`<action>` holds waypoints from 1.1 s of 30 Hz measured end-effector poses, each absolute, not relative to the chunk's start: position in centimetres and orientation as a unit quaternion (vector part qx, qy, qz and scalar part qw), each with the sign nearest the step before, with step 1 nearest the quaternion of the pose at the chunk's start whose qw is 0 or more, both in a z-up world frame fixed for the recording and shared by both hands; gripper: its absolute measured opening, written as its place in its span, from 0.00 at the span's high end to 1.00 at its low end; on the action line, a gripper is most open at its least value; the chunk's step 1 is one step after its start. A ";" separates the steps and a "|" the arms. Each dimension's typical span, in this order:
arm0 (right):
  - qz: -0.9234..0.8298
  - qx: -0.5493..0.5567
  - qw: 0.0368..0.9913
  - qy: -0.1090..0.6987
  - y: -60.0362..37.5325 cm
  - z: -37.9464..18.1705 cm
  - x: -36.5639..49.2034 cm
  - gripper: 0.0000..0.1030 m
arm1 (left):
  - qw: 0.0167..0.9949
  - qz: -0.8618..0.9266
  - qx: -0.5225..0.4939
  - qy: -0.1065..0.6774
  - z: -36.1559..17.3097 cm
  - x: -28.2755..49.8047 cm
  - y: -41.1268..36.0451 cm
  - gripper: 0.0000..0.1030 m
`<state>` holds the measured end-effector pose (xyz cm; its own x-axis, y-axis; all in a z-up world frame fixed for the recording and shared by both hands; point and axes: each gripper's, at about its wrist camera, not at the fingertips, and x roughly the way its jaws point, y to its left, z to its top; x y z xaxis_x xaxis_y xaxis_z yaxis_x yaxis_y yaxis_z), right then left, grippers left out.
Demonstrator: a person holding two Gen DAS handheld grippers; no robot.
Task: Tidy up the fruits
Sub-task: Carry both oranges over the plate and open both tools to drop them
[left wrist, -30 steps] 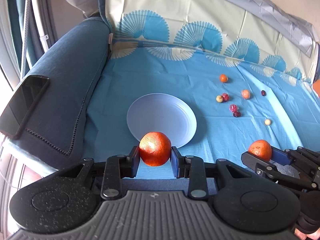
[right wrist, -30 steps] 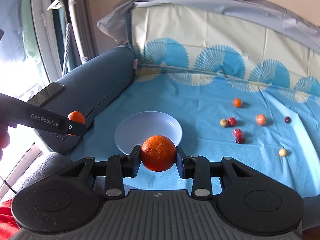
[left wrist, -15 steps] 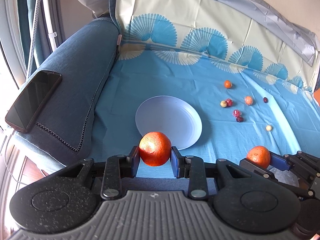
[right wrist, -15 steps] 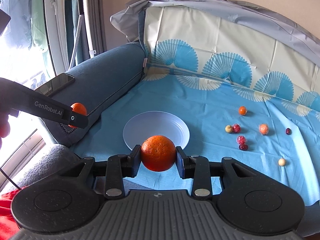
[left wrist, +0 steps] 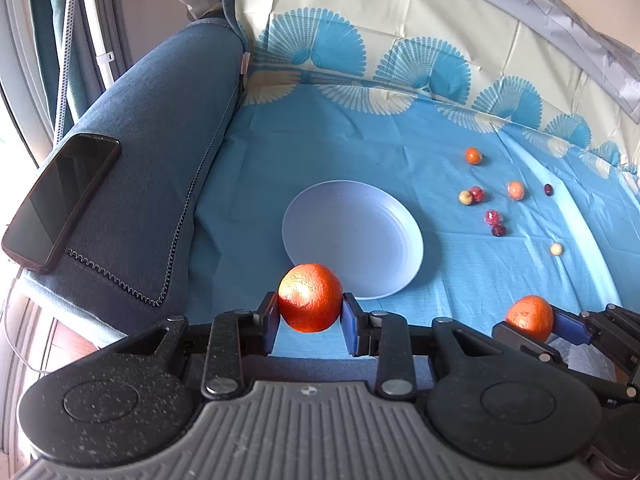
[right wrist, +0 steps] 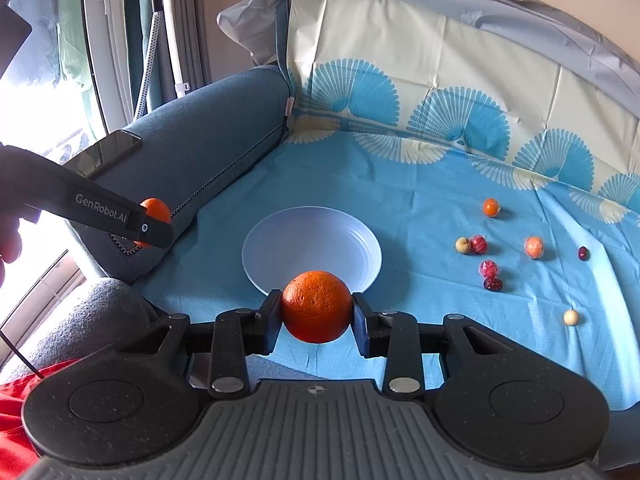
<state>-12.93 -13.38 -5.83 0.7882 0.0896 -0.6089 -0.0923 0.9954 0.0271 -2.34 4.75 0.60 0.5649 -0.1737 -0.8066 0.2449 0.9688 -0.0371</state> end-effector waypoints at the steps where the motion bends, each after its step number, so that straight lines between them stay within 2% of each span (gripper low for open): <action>1: 0.047 -0.002 0.946 0.322 -13.4 -5.9 -12.7 0.63 | 0.883 -0.117 0.038 0.453 0.5 -1.9 4.8 0.65; 12: 0.044 0.002 0.938 0.344 -14.1 -8.0 -7.7 0.63 | 0.869 -0.113 0.052 0.478 -1.8 2.7 3.1 0.65; 33: 0.051 0.012 0.900 0.433 -14.8 -17.3 4.2 0.63 | 0.824 -0.137 0.097 0.541 -11.1 13.6 -2.5 0.65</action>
